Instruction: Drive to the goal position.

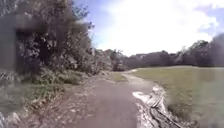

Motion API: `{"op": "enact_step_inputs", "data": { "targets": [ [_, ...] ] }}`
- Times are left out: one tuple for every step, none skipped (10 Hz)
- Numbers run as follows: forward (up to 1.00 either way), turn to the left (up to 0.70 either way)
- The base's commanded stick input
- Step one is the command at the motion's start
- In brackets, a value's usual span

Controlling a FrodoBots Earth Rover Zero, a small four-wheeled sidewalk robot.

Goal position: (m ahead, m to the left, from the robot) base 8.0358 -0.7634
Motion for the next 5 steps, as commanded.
{"op": "enact_step_inputs", "data": {
  "targets": [
    [0.70, 0.00],
    [0.70, 0.00],
    [0.70, 0.00],
    [0.70, 0.00],
    [0.70, 0.00]
  ]
}}
